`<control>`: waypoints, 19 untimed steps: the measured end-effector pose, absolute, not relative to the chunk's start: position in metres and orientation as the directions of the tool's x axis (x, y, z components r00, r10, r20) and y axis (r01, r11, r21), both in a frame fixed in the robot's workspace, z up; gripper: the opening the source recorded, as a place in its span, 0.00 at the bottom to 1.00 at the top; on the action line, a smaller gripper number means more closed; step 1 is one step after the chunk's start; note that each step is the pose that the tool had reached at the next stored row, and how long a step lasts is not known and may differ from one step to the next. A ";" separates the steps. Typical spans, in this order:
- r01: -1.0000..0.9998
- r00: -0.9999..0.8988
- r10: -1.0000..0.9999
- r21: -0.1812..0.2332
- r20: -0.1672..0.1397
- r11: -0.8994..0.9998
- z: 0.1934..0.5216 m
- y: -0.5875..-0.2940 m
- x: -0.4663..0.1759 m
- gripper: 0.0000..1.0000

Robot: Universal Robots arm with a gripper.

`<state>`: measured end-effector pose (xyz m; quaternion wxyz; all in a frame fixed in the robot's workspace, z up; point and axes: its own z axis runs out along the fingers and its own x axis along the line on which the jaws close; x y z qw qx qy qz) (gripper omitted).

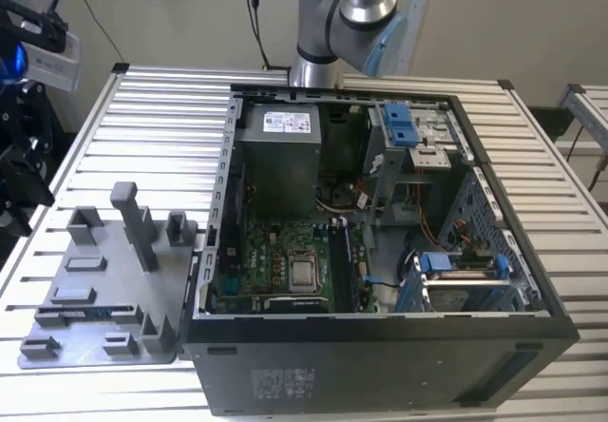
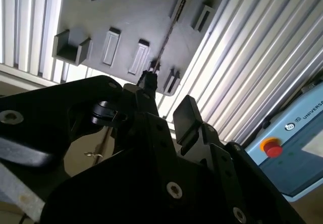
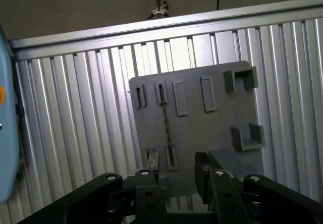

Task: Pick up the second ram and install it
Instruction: 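Pick up the second ram and move it above second insertion slot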

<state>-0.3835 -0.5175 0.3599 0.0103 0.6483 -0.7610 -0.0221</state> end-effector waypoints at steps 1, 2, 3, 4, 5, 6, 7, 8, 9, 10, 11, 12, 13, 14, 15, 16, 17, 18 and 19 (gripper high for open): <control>-0.986 -0.158 -0.987 0.047 -0.013 0.157 0.359 -0.518 -0.384 0.42; -0.987 -0.157 -0.988 0.048 -0.013 0.156 0.359 -0.518 -0.384 0.42; -0.987 -0.155 -0.988 0.049 -0.013 0.154 0.358 -0.518 -0.384 0.42; -0.987 -0.152 -0.988 0.050 -0.013 0.152 0.357 -0.518 -0.384 0.42; -0.987 -0.151 -0.988 0.050 -0.013 0.150 0.357 -0.518 -0.384 0.42; -0.987 -0.150 -0.989 0.050 -0.013 0.150 0.356 -0.518 -0.384 0.42; -0.988 -0.150 -0.989 0.050 -0.013 0.149 0.354 -0.518 -0.384 0.42; -0.988 -0.149 -0.989 0.050 -0.013 0.148 0.353 -0.518 -0.384 0.42; -0.988 -0.148 -0.989 0.051 -0.013 0.147 0.353 -0.518 -0.384 0.42; -0.988 -0.147 -0.989 0.051 -0.012 0.147 0.352 -0.518 -0.384 0.42; -0.988 -0.146 -0.989 0.051 -0.013 0.146 0.351 -0.518 -0.383 0.42; -0.988 -0.146 -0.989 0.051 -0.013 0.145 0.350 -0.518 -0.384 0.42; -0.988 -0.145 -0.989 0.051 -0.013 0.144 0.350 -0.518 -0.384 0.42; -0.988 -0.144 -0.990 0.051 -0.013 0.143 0.349 -0.518 -0.384 0.42; -0.989 -0.143 -0.990 0.051 -0.013 0.142 0.348 -0.518 -0.384 0.42; -0.989 -0.142 -0.990 0.051 -0.013 0.141 0.347 -0.518 -0.384 0.42; -0.989 -0.142 -0.990 0.051 -0.013 0.141 0.346 -0.518 -0.384 0.42; -0.989 -0.141 -0.990 0.051 -0.013 0.140 0.345 -0.518 -0.384 0.42; -0.989 -0.140 -0.990 0.051 -0.013 0.139 0.343 -0.518 -0.384 0.42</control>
